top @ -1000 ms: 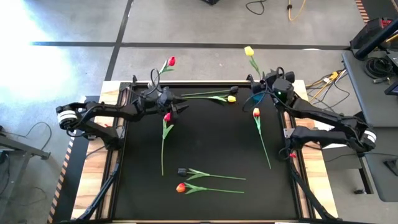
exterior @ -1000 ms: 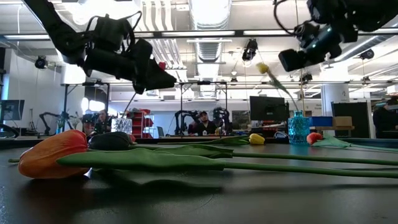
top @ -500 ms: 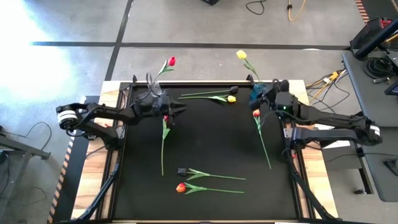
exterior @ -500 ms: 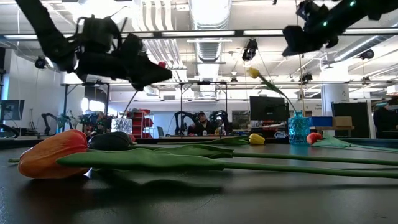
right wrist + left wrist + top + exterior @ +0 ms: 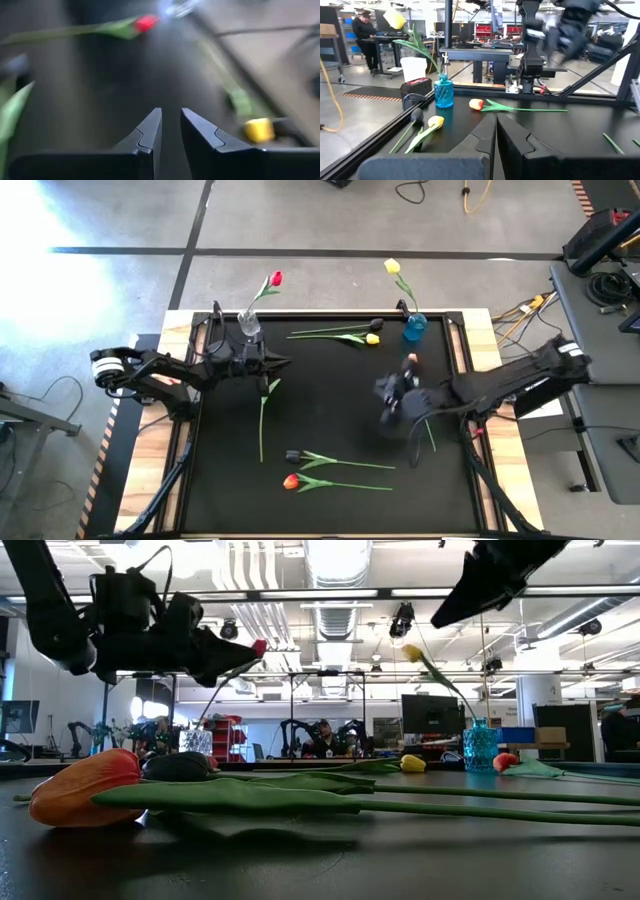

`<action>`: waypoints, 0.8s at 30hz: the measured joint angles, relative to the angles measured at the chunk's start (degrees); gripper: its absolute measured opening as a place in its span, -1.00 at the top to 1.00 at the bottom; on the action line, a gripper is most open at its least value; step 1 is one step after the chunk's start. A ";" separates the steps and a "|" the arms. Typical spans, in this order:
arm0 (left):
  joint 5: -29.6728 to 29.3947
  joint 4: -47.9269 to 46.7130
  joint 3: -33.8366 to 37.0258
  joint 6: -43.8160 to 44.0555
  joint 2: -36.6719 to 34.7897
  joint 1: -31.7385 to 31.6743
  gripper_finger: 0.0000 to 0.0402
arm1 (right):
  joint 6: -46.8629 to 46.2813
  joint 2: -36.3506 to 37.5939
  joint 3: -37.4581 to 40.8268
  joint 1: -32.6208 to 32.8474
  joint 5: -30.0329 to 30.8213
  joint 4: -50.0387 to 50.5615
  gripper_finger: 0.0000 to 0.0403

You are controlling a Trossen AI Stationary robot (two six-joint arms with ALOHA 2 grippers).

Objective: Sort flowers into vase by color
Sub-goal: Put the top black tulip into the transparent flower vase

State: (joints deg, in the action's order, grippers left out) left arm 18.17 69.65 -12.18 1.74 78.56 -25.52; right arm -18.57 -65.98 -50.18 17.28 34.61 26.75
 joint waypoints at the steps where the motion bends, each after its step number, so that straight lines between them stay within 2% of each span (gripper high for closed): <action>1: 0.42 0.11 0.03 0.02 0.00 0.00 1.00 | -0.85 -2.82 -1.79 0.80 -2.33 0.95 0.68; 6: 0.88 0.89 0.06 0.04 0.00 0.09 1.00 | -6.59 -16.44 -12.27 1.60 -16.04 3.95 0.63; 9: 0.88 1.11 0.06 0.04 0.00 0.09 1.00 | -8.89 -24.35 -19.14 1.62 -20.83 8.17 0.56; 17: 0.90 1.23 0.10 0.48 0.00 0.09 1.00 | -11.93 -39.74 -33.21 1.60 -25.76 16.78 0.22; 24: 0.90 1.47 0.12 0.40 0.00 0.21 1.00 | -14.65 -43.73 -37.97 1.62 -28.72 16.58 0.07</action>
State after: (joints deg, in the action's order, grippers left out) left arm 19.07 71.13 -12.05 2.14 78.56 -25.31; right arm -33.22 -109.71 -88.16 18.90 5.88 43.34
